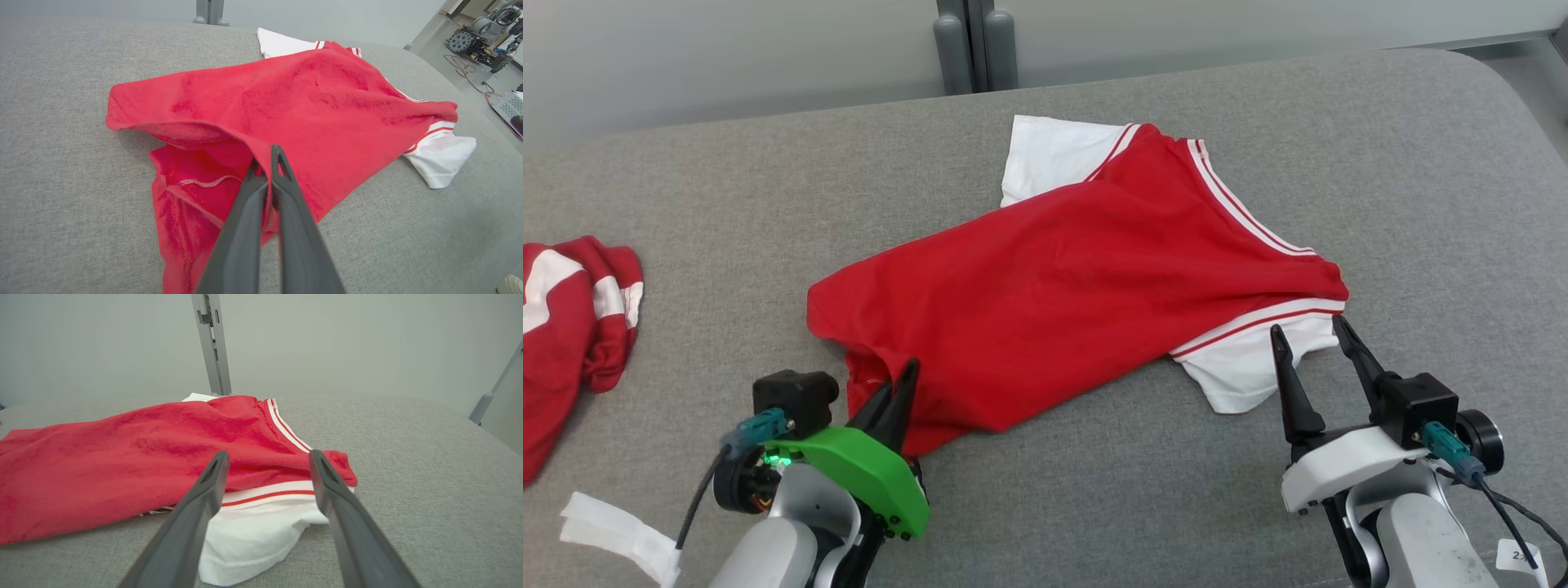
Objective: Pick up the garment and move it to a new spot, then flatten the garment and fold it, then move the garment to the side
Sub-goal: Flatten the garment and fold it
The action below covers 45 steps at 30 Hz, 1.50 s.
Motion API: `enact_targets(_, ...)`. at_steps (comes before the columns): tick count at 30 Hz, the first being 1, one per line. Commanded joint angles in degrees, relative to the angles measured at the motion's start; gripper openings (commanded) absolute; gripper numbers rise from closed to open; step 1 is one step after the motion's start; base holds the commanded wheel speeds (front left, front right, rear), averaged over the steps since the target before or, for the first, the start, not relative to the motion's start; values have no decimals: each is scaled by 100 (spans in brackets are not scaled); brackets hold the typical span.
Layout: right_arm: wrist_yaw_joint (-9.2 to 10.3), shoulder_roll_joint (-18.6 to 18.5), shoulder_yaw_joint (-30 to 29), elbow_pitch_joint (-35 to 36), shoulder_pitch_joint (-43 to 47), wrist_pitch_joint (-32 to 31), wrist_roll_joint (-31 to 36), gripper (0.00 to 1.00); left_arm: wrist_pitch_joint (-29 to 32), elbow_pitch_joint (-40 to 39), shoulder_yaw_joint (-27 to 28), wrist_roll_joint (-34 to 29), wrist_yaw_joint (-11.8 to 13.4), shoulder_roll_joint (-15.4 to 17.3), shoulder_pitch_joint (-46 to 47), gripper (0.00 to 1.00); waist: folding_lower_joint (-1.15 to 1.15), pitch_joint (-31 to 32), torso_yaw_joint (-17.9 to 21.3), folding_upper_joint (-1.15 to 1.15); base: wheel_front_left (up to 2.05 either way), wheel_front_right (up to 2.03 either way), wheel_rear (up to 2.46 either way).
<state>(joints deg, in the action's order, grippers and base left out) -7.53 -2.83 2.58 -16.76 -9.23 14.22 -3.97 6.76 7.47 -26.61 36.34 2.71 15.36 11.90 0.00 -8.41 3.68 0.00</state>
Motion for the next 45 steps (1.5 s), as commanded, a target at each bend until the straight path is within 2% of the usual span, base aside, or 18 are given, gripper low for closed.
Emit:
enact_targets(1, 8, -10, -18, 0, -24, 41, -34, 100, -129, -135, 103, 186, -47, -56, 49, 0, 0, 10, -10, 0, 0, 0, 0)
enact_targets(5, 8, -10, -68, 20, 39, 48, -13, 100, -308, -711, 305, 423, -69, -89, -144, 0, 0, 45, -49, 0, 0, 0, 0)
enact_targets(10, 8, -11, -104, 46, 104, 31, 11, 100, -287, -1686, 483, 590, 64, -17, -409, 0, 0, 93, -125, 0, 0, 0, 0)
enact_targets(16, 8, -11, -124, 85, 118, 1, 46, 100, -78, -2841, 466, 666, 292, -17, -595, 0, 0, 117, -189, 0, 0, 0, 0)
enact_targets(21, 8, -11, -141, 124, 138, 2, 56, 100, 148, -3312, 405, 827, 290, -44, -420, 0, 0, 86, -205, 0, 0, 0, 0)
enact_targets(24, 8, -10, -101, 153, 72, -11, 43, 100, 191, -2912, 487, 759, 260, 3, -110, 0, 0, -24, -174, 0, 0, 0, 0)
enact_targets(29, 8, -11, 31, 222, -123, -32, 40, 100, -86, -1537, 691, 248, 192, 183, 804, 0, 0, -318, -25, 0, 0, 0, 0)
enact_targets(33, 8, -14, 79, 255, -267, -47, 67, 100, -343, -338, 775, 68, 116, 118, 1512, 0, 0, -600, 192, 0, 0, 0, 0)
enact_targets(37, 8, -8, 40, 309, -330, -45, 107, 100, -480, 446, 804, -36, 84, 156, 1908, 0, 0, -821, 331, 0, 0, 0, 0)
enact_targets(41, 8, -12, -84, 349, -303, -23, 117, 100, -668, 815, 798, -53, 22, 77, 2080, 0, 0, -936, 316, 0, 0, 0, 0)
enact_targets(45, 8, -7, -169, 350, -231, -23, 152, 100, -785, 809, 766, -11, 24, 16, 1907, 0, 0, -922, 142, 0, 0, 0, 0)
